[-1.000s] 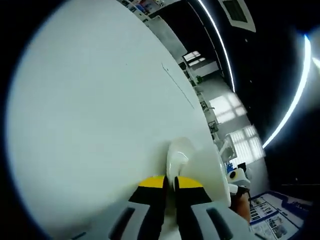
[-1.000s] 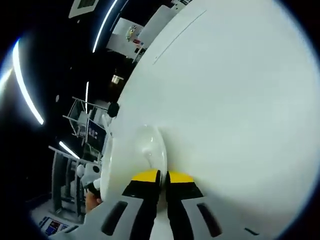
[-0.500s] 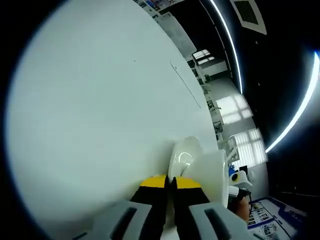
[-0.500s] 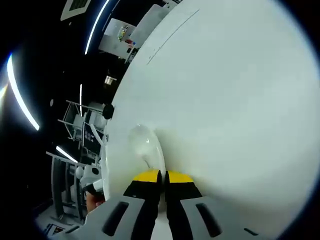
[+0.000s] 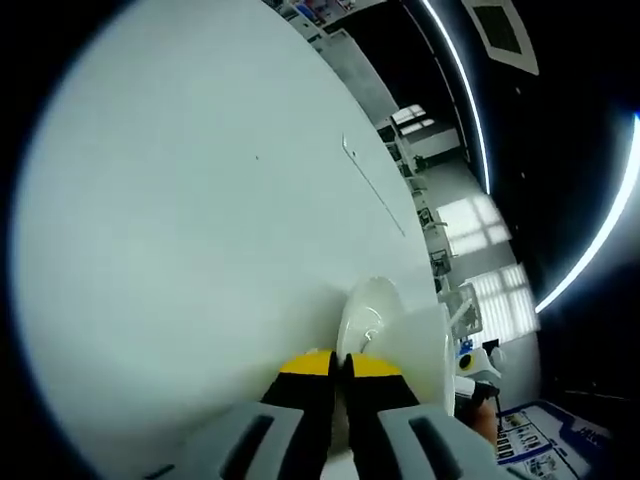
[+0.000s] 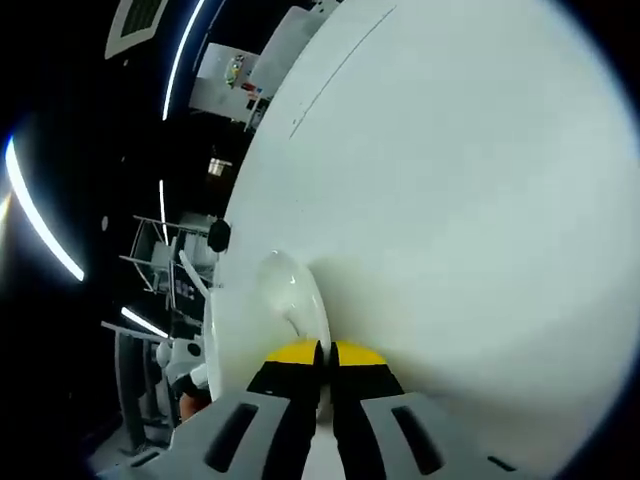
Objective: Tidy tabletop coffee trays, cups and spoons，present forward
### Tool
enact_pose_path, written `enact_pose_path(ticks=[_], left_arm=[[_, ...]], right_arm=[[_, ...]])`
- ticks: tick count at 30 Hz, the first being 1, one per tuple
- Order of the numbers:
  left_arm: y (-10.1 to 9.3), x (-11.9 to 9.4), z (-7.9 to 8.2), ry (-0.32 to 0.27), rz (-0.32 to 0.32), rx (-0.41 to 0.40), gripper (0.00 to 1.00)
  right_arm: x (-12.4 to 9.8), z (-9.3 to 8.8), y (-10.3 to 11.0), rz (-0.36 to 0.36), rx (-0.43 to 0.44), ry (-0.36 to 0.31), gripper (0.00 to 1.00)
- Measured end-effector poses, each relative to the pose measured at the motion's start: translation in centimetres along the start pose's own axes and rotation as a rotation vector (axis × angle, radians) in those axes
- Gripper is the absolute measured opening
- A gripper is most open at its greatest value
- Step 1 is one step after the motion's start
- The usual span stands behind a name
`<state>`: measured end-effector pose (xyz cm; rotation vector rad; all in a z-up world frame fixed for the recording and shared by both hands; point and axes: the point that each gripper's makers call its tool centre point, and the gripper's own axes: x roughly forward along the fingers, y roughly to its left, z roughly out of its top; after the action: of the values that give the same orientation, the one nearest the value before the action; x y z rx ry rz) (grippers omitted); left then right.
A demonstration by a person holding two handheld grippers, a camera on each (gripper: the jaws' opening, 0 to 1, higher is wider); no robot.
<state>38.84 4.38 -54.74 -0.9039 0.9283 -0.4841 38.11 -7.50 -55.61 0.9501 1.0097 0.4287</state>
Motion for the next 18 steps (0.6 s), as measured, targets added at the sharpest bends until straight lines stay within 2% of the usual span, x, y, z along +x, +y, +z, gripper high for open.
enact_pose_path(ticks=[7, 13, 18], left_arm=[[0.4, 1.0, 2.9, -0.033, 0.002, -0.006, 0.06], [0.9, 2.0, 4.6, -0.041, 0.006, -0.032, 0.06], [1.1, 2.8, 6.3, -0.055, 0.024, -0.037, 0.06]], right_arm=[[1.8, 2.6, 0.7, 0.006, -0.003, -0.013, 0.05], [3.4, 4.4, 0.7, -0.004, -0.003, -0.012, 0.05], [4.5, 5.0, 0.7, 0.003, 0.028, -0.009, 0.05]])
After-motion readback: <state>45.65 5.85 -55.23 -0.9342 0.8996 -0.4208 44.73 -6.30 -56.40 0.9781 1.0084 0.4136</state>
